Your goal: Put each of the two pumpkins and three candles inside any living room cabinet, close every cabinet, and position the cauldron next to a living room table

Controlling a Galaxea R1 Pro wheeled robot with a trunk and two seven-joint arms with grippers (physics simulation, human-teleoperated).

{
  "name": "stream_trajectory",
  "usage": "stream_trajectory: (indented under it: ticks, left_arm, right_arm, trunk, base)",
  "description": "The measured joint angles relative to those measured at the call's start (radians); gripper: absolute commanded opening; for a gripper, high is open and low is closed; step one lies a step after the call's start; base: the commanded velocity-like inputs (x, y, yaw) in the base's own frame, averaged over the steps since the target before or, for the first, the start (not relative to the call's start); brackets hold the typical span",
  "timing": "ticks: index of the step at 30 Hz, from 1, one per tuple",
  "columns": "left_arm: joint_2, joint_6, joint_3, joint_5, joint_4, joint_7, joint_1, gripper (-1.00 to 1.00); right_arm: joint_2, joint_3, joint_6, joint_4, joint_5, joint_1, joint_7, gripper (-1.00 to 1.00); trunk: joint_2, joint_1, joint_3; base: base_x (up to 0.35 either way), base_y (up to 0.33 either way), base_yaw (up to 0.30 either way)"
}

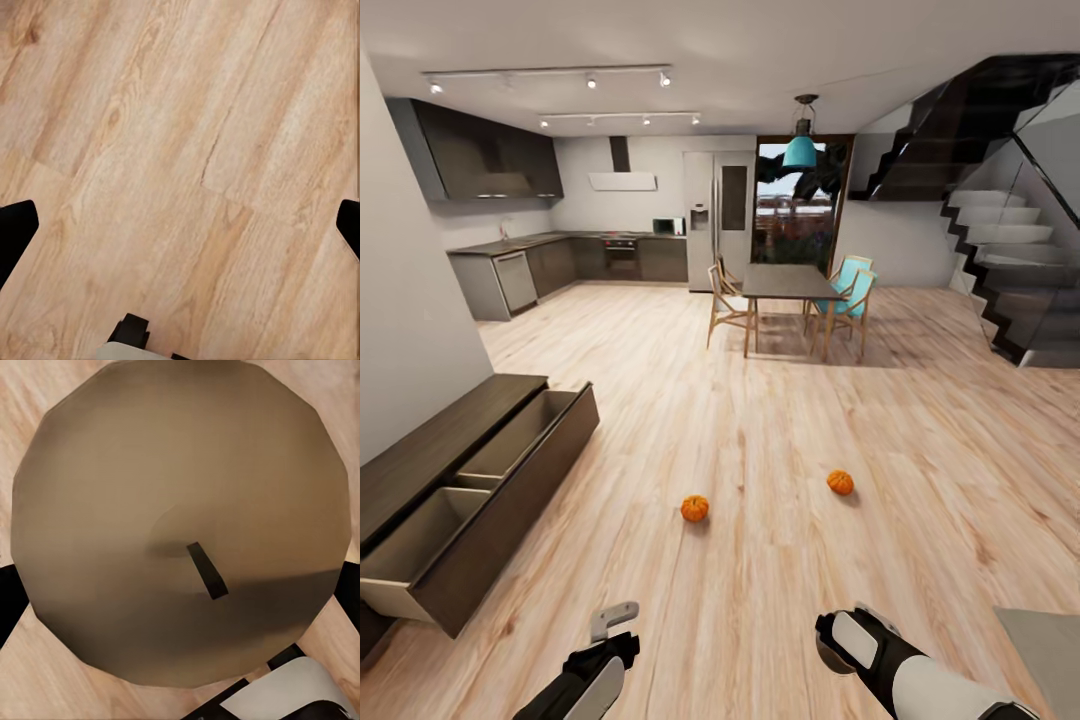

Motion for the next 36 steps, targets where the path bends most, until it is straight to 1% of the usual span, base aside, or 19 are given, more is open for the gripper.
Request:
stream_trajectory:
  ticks: [16,23,32,36]
  left_arm:
    - [0.0,0.0,-0.001,0.0,0.0,0.0,0.0,1.0]
    - [0.0,0.0,-0.002,0.0,0.0,0.0,0.0,1.0]
    - [0.0,0.0,-0.003,0.0,0.0,0.0,0.0,1.0]
    - [0.0,0.0,-0.003,0.0,0.0,0.0,0.0,1.0]
  right_arm:
    - [0.001,-0.001,0.0,0.0,0.001,0.0,0.0,-1.0]
    - [0.001,-0.001,0.0,0.0,0.001,0.0,0.0,-1.0]
    - [0.001,-0.001,0.0,0.0,0.001,0.0,0.0,-1.0]
    - [0.001,0.0,0.0,0.0,0.001,0.0,0.0,-1.0]
  trunk:
    - [0.0,0.0,0.0]
    - [0.0,0.0,0.0]
    - [0.0,0.0,0.0]
    - [0.0,0.0,-0.001]
  base:
    - [0.33,-0.006,-0.005]
    - [0.3,-0.172,-0.011]
    - [0.284,-0.197,-0.195]
    - [0.307,-0.094,-0.062]
